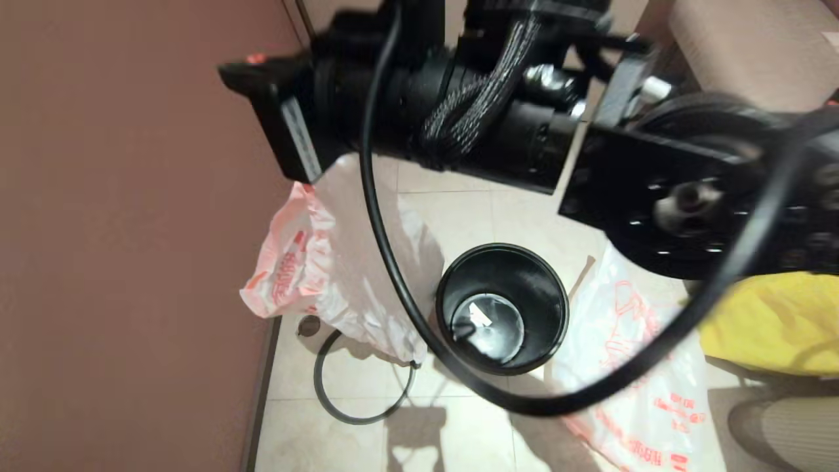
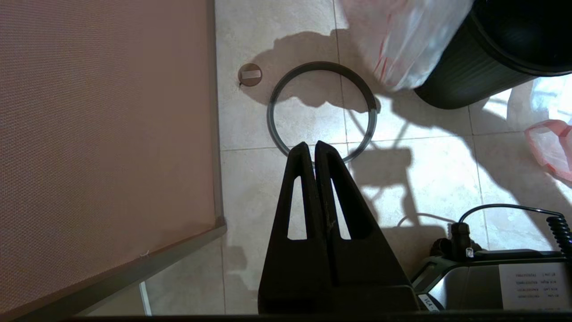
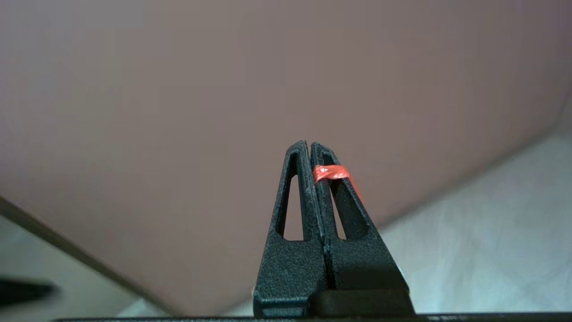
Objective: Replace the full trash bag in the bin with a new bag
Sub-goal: Place the trash bag on the floor
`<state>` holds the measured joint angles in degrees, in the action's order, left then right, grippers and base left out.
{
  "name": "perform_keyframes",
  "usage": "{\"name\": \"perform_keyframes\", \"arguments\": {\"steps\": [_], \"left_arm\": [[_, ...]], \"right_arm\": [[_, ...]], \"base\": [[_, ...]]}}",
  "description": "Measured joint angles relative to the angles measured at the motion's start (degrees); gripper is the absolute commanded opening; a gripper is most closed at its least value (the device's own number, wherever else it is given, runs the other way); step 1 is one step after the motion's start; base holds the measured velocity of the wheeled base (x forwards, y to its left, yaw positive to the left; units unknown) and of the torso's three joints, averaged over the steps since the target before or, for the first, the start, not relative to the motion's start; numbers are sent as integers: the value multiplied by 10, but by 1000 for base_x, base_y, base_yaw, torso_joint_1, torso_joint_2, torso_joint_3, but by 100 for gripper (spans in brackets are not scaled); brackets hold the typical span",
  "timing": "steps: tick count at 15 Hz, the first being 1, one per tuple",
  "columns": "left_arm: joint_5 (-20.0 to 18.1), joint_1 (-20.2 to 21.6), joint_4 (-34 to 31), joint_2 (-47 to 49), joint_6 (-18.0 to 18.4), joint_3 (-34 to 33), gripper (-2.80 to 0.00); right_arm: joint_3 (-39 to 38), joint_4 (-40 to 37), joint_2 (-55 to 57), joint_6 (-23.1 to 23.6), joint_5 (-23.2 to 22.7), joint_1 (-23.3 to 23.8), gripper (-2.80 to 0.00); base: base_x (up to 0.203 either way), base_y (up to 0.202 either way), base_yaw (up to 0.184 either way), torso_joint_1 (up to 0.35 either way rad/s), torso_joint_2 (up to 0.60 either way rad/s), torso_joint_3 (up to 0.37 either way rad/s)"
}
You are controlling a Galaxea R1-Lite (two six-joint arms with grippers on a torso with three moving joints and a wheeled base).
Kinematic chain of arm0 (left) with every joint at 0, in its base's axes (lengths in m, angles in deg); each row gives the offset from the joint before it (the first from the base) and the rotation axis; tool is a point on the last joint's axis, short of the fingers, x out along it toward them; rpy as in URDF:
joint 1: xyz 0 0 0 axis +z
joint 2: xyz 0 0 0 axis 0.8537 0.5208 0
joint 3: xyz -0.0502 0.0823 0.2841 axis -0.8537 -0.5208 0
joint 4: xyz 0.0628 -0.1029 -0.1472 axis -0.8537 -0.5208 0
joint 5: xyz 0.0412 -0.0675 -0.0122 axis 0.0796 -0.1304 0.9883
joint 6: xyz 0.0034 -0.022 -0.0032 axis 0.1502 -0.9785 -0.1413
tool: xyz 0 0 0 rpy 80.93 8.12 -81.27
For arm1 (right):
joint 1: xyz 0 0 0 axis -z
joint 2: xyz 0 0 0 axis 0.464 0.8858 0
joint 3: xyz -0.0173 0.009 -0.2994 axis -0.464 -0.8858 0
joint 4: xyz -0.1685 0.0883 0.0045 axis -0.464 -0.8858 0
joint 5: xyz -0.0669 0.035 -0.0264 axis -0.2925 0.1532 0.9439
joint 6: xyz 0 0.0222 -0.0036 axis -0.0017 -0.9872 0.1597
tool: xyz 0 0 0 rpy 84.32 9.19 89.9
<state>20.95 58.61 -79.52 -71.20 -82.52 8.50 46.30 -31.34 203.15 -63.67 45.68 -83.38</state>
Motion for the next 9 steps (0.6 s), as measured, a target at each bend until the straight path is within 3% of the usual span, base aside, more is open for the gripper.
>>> {"name": "perform_keyframes", "arguments": {"steps": [3,9], "left_arm": [[0,0,0,0,0,0,-280],[0,0,0,0,0,0,-280]], "right_arm": [[0,3,59,-1,-56,35,-280],[1,-11,108,6,-51,51,-280]], "base": [[0,0,0,0,0,0],[0,0,0,0,0,0]]}}
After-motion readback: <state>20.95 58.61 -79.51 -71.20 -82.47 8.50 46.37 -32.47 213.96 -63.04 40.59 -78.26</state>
